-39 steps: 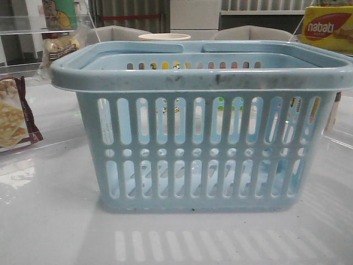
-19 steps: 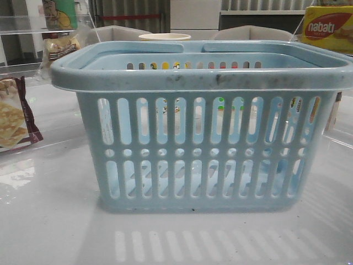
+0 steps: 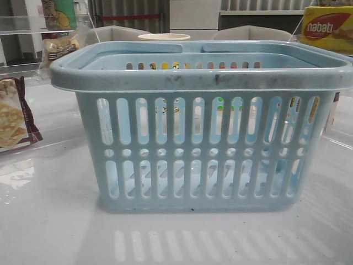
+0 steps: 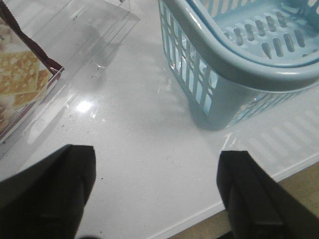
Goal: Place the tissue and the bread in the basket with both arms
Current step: 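Carry the tissue pack over the basket and open the right gripper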
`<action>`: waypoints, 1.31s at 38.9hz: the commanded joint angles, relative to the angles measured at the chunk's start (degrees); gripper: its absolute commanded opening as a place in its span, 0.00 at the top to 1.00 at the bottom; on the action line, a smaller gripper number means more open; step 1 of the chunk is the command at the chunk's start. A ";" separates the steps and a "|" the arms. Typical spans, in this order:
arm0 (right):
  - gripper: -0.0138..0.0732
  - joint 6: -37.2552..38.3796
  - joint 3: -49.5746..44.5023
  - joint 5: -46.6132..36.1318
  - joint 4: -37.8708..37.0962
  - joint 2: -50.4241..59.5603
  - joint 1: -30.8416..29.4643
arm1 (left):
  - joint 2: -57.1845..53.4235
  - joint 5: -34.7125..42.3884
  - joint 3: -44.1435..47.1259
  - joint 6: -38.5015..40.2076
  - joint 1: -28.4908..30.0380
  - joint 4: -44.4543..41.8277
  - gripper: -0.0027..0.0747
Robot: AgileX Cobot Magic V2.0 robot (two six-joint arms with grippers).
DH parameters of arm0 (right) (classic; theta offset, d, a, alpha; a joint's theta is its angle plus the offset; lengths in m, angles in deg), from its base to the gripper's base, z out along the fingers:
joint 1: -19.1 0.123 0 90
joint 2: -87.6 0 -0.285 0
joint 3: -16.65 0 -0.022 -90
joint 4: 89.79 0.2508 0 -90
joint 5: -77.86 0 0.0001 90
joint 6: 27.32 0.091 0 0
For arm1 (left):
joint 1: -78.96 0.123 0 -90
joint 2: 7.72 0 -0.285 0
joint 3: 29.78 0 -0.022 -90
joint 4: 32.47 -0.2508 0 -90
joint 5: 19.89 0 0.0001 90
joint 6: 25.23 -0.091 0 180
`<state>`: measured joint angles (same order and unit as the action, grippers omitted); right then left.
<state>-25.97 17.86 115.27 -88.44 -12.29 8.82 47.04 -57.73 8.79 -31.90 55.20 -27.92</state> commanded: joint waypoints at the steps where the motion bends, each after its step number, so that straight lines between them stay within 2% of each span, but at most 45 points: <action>1: 0.64 0.14 2.17 -0.01 0.82 7.51 3.56 | -0.14 4.23 -1.99 0.43 -0.39 0.30 0.24; 10: 0.64 0.14 2.17 3.39 1.33 14.79 16.13 | -0.14 4.33 -1.99 0.43 -0.39 0.30 0.24; 19: 0.64 -1.36 2.06 3.21 1.33 14.20 30.06 | -0.14 4.33 -1.99 0.43 -0.39 0.30 0.24; 23: 0.56 -1.91 2.06 2.48 1.33 12.10 33.84 | -0.14 4.33 -1.99 0.43 -0.39 0.30 0.24; 30: 0.22 -1.99 2.06 2.57 1.33 8.90 35.42 | -0.14 4.33 -1.99 0.43 -0.39 0.30 0.24; 33: 0.17 -2.03 2.06 3.46 1.15 8.83 35.42 | -0.14 4.33 -1.99 0.43 -0.39 0.30 0.24; 40: 0.21 -2.73 -0.11 3.77 1.15 13.69 36.24 | -0.14 4.33 -1.99 0.43 -0.39 0.30 0.24; 51: 0.27 -3.45 -15.11 1.14 0.57 30.98 37.57 | -0.14 4.33 -1.99 0.43 -0.39 0.30 0.24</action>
<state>-28.80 5.24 120.49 -87.09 12.29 46.37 47.04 -57.66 8.79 -31.90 55.20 -27.92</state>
